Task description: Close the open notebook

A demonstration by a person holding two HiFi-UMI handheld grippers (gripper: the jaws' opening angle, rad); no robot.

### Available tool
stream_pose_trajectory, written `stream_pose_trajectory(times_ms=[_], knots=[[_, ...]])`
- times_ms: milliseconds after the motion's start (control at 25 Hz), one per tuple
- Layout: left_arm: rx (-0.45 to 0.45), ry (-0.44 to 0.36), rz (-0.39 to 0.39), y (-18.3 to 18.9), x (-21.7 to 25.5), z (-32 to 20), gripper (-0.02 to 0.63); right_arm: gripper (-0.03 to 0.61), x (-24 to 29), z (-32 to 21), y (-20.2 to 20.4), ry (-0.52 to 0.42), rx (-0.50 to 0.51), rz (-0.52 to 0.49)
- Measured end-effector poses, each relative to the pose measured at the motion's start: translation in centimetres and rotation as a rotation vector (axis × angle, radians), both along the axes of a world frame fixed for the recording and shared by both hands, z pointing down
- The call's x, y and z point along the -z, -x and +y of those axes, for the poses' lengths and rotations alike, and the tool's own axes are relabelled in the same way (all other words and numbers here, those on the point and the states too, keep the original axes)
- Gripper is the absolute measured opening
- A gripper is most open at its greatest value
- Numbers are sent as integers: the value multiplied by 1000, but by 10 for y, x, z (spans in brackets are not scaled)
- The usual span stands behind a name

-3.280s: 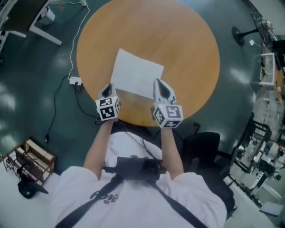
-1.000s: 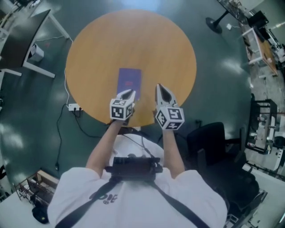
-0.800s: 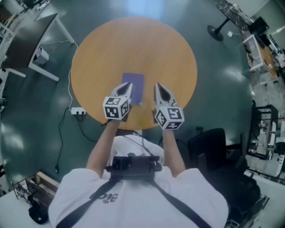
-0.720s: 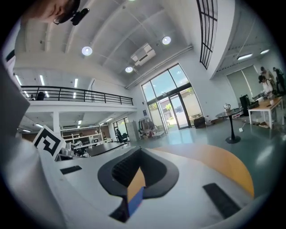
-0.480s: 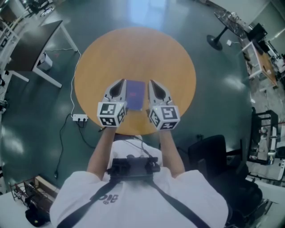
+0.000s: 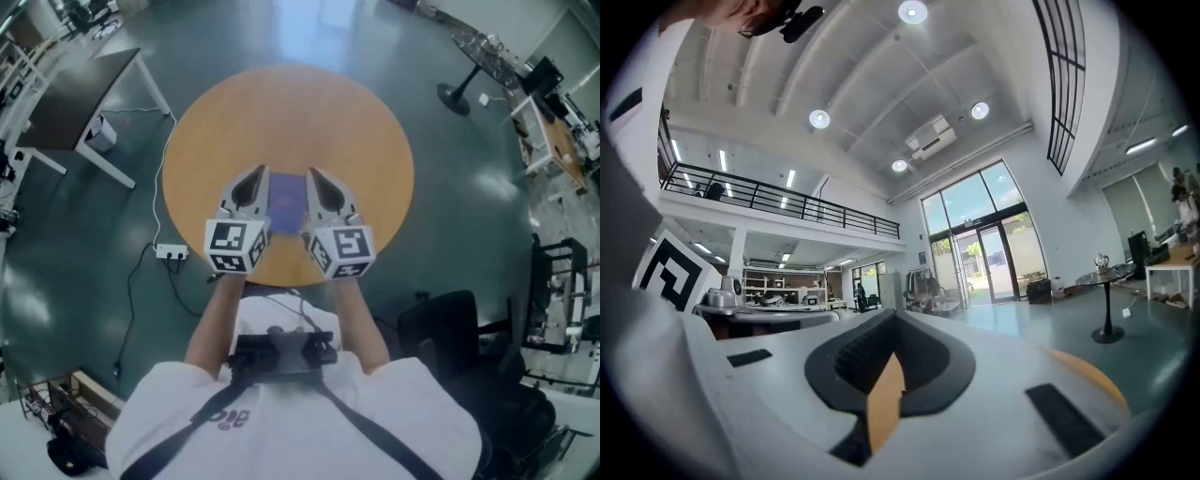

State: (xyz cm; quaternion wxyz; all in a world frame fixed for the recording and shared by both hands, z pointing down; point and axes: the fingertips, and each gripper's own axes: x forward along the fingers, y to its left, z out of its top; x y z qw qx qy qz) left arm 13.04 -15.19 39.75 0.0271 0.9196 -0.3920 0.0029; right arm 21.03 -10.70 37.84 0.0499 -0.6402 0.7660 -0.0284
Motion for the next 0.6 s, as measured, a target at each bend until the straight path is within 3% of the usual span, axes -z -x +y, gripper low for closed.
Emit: stream_pose_trajectory(times_ms=[600], knots=[[-6, 9, 14, -5, -6, 15, 14, 17, -8, 8, -4, 14, -3, 19]])
